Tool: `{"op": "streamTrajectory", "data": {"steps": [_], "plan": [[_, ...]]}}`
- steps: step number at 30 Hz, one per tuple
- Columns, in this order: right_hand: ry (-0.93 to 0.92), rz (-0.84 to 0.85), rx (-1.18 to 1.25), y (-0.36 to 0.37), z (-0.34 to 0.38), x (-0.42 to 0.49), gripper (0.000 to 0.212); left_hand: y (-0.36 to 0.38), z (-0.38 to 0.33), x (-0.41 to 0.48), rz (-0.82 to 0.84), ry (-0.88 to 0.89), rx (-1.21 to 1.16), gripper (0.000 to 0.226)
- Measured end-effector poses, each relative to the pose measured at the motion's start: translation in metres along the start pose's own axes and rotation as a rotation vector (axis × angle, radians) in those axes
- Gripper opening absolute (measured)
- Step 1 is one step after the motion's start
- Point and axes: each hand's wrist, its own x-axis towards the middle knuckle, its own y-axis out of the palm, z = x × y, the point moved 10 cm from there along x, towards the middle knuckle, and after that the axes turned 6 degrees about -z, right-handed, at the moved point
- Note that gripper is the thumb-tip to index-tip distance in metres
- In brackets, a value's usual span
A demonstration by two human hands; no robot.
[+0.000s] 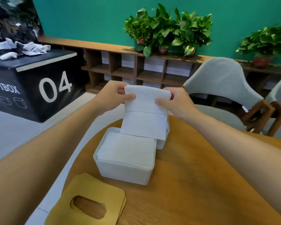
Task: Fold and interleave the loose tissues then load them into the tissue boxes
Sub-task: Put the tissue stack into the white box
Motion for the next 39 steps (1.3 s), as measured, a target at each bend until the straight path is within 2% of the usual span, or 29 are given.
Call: {"op": "streamTrajectory", "data": {"steps": [6, 12, 18, 25, 28, 30, 33, 39], "plan": [[-0.03, -0.025, -0.045, 0.006, -0.018, 0.024, 0.002, 0.015, 0.025, 0.028, -0.05, 0.003, 0.061, 0.015], [-0.046, -0.08, -0.046, 0.009, -0.019, 0.03, 0.006, 0.012, 0.024, 0.034, -0.118, 0.038, 0.079, 0.016], [-0.114, 0.012, -0.086, 0.021, -0.028, 0.008, 0.013, 0.027, 0.025, 0.012, 0.036, 0.095, 0.228, 0.012], [-0.287, 0.117, -0.185, 0.029, -0.019, -0.025, 0.021, 0.036, 0.031, -0.025, 0.187, 0.125, 0.246, 0.016], [-0.282, 0.168, -0.214, 0.033, -0.02, -0.03, 0.027, 0.034, 0.035, -0.027, 0.145, 0.143, 0.273, 0.013], [-0.314, 0.114, -0.224, 0.028, -0.018, -0.027, 0.023, 0.03, 0.033, -0.023, 0.09, 0.197, 0.348, 0.022], [-0.292, 0.144, -0.319, 0.031, -0.027, -0.022, 0.032, 0.042, 0.04, -0.021, 0.199, 0.163, 0.468, 0.041], [-0.245, 0.334, -0.532, 0.054, -0.037, -0.016, 0.039, 0.057, 0.043, -0.018, 0.279, 0.125, 0.585, 0.036]]}}
